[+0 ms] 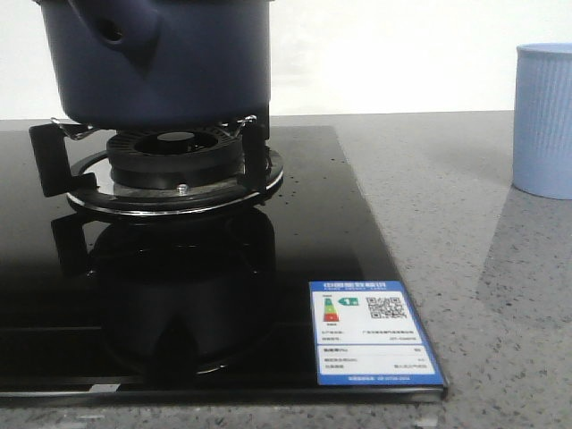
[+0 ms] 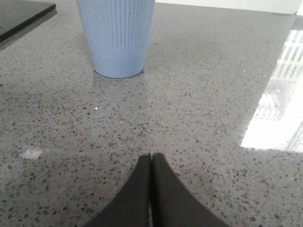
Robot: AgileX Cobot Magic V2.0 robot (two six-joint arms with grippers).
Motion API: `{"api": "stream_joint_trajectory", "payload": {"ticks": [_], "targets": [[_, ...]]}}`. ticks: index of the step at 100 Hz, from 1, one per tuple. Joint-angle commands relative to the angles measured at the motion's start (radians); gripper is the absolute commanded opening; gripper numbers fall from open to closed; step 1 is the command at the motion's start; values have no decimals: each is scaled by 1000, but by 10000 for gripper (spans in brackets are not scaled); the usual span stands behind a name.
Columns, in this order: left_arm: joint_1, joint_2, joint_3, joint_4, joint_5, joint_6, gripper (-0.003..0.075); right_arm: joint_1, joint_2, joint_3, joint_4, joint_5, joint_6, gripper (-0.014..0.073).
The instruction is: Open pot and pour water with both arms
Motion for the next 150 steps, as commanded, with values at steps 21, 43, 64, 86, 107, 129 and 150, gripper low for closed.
{"api": "stream_joint_trajectory", "payload": {"ticks": [21, 43, 64, 86, 107, 129, 150], "targets": [[1, -27, 41, -10, -77, -9, -19, -5, -21, 4, 5, -30, 0, -69], [1, -27, 41, -10, -77, -9, -19, -5, -21, 4, 5, -30, 0, -69], [1, -27, 41, -10, -77, -9, -19, -5, -21, 4, 5, -30, 0, -69], [1, -27, 41, -10, -79, -9, -19, -5, -21, 4, -4, -82, 0, -69], [1, -27, 39, -197, -162, -9, -19, -5, -21, 4, 329, -460, 0, -69], [1, -27, 37, -795, -287, -9, -19, -5, -21, 0, 625, -560, 0, -69], [1, -21, -73, -662, -169, 0, -20, -5, -16, -138, 612, -344, -2, -69]]}}
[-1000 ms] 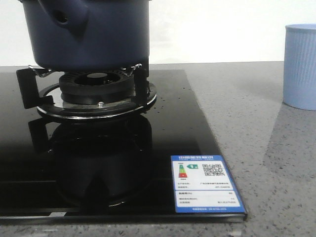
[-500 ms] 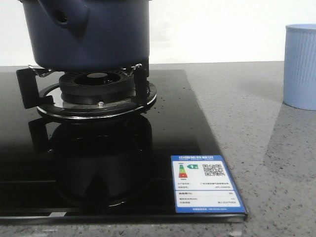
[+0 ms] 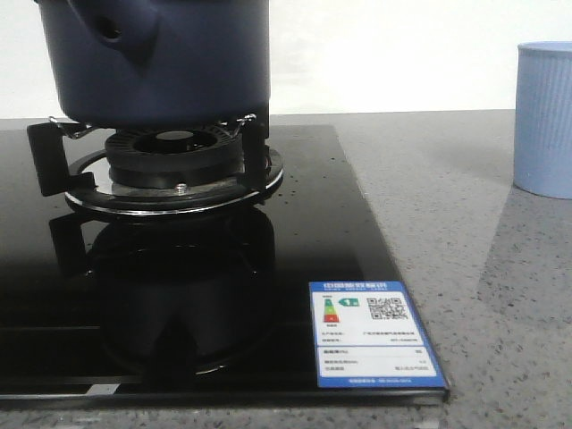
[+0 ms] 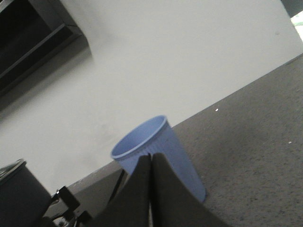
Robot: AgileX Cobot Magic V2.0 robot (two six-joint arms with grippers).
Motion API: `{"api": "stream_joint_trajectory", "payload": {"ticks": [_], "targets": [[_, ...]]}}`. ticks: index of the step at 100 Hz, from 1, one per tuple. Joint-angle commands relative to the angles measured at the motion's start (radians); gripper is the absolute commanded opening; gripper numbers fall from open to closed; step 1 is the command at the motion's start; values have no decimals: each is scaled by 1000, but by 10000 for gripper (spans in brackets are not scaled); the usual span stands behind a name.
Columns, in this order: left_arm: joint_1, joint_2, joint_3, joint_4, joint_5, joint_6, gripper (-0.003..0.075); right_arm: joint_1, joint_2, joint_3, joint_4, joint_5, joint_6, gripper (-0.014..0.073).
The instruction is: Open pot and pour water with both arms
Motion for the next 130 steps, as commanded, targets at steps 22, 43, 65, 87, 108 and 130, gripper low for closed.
{"api": "stream_joint_trajectory", "payload": {"ticks": [22, 43, 65, 87, 108, 130], "targets": [[-12, 142, -337, 244, 286, 136, -19, -5, 132, -330, -163, 353, -53, -69], [-115, 440, -601, 127, 469, 380, -18, -5, 355, -555, -159, 620, -66, -69], [-268, 629, -791, -241, 583, 845, -18, -5, 474, -741, -82, 784, -235, -69], [-324, 771, -863, -455, 682, 1157, -18, -5, 476, -790, -13, 698, -544, -69], [-324, 904, -948, -502, 776, 1215, -18, -5, 476, -790, -13, 671, -739, -69], [-324, 1012, -1068, -514, 787, 1319, 280, -5, 476, -790, -13, 661, -739, -69]]}}
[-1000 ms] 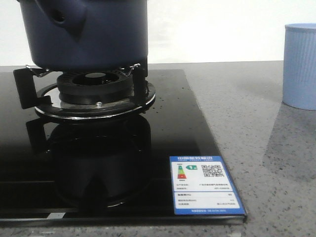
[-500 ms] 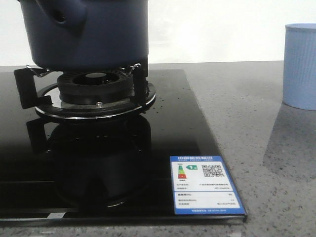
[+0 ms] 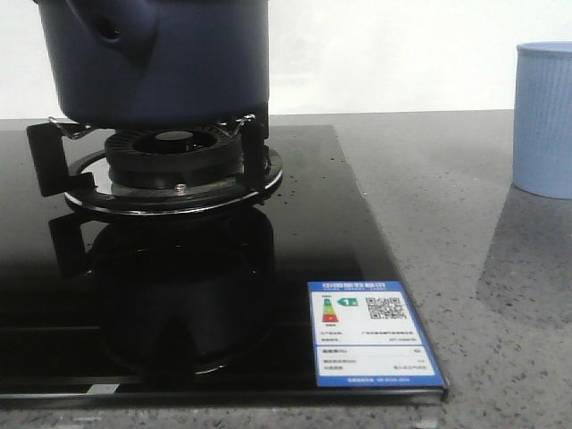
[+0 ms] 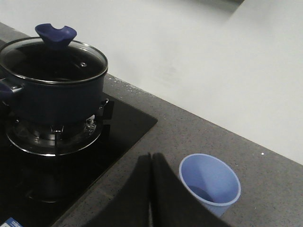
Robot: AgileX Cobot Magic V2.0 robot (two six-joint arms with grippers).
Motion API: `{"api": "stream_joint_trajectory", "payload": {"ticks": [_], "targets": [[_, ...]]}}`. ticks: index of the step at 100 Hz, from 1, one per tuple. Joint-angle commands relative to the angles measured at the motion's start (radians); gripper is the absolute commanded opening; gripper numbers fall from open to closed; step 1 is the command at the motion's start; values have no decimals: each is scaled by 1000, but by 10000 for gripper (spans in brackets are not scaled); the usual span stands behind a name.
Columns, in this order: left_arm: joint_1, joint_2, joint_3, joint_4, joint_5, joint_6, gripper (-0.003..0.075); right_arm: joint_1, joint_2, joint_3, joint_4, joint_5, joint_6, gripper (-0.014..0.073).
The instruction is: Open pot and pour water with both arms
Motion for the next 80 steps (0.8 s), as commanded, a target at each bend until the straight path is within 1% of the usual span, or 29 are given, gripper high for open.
{"api": "stream_joint_trajectory", "payload": {"ticks": [1, 2, 3, 5, 6, 10, 15, 20, 29, 34, 45, 54, 72, 80], "targets": [[-8, 24, -77, -74, -13, 80, 320, -5, 16, -32, 25, -82, -18, -69], [-8, 29, -82, -74, -16, 93, 340, -5, 16, -30, 25, -82, -18, -69], [-8, 31, -85, -74, -19, 100, 380, -5, 16, -30, 25, -84, -18, -69], [-8, 36, -91, -74, -32, 118, 419, -5, 16, -28, 25, -89, -18, -69], [-8, 40, -93, -74, -46, 130, 456, -5, 16, -28, 25, -90, -18, -69], [-8, 49, -100, -72, -91, 160, 554, -5, 16, -27, 25, -101, -18, -69], [-8, 55, -101, -72, -177, 196, 632, -5, 16, -27, 25, -115, -18, -69], [-8, 59, -101, -53, -257, 206, 664, -5, 16, -27, 25, -134, -18, -69], [-3, 72, -101, -64, -334, 206, 648, -5, 16, -27, 25, -162, -18, -69], [2, 87, -101, -88, -332, 219, 627, -5, 16, -27, 25, -168, -18, -69], [27, 141, -101, -151, -283, 318, 589, -5, 21, -27, 25, -175, -18, -69], [62, 198, -101, -229, -218, 406, 585, -5, 34, -24, 25, -175, -18, -69], [170, 315, -101, -399, -5, 545, 585, -5, 54, -24, 25, -175, -18, -69], [206, 355, -102, -439, 58, 597, 585, -5, 61, -24, 25, -175, -18, -69]]}}
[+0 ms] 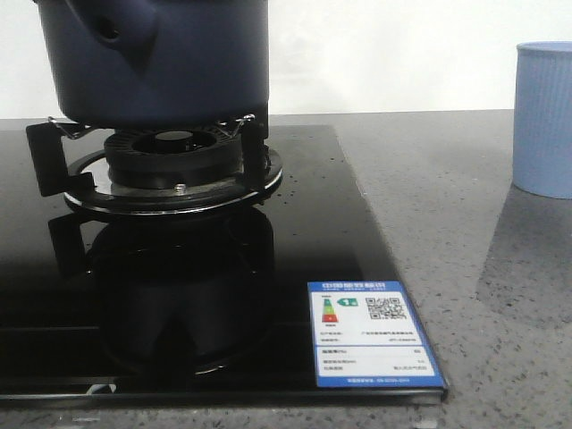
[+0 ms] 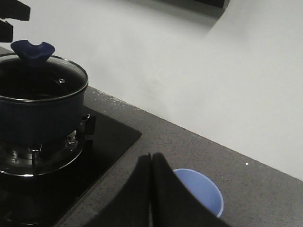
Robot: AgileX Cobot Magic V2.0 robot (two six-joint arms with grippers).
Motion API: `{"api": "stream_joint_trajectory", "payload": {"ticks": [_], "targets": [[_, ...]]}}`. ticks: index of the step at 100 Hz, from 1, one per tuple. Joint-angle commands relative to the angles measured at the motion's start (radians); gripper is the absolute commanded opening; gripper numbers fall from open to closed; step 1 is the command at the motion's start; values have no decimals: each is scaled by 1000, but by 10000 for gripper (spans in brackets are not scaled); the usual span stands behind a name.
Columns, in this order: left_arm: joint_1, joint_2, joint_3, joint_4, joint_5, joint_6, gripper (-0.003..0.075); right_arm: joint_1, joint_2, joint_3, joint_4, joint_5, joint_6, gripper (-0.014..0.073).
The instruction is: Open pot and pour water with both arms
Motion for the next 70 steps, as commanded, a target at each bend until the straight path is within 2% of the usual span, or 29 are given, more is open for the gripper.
{"api": "stream_joint_trajectory", "payload": {"ticks": [1, 26, 47, 58, 70], "targets": [[41, 21, -34, -123, 106, 77, 585, -5, 24, -24, 22, -74, -9, -69], [37, 115, -37, -112, 194, 103, 585, -5, 38, -24, 22, -74, -9, -69], [32, 133, -37, -106, 102, 108, 585, -5, 45, -24, 22, -74, -9, -69], [32, 133, -37, -104, 104, 109, 584, -5, 47, -24, 22, -74, -9, -69], [30, 133, -37, -96, 136, 109, 528, -5, 47, -24, 22, -76, -9, -69]]}}
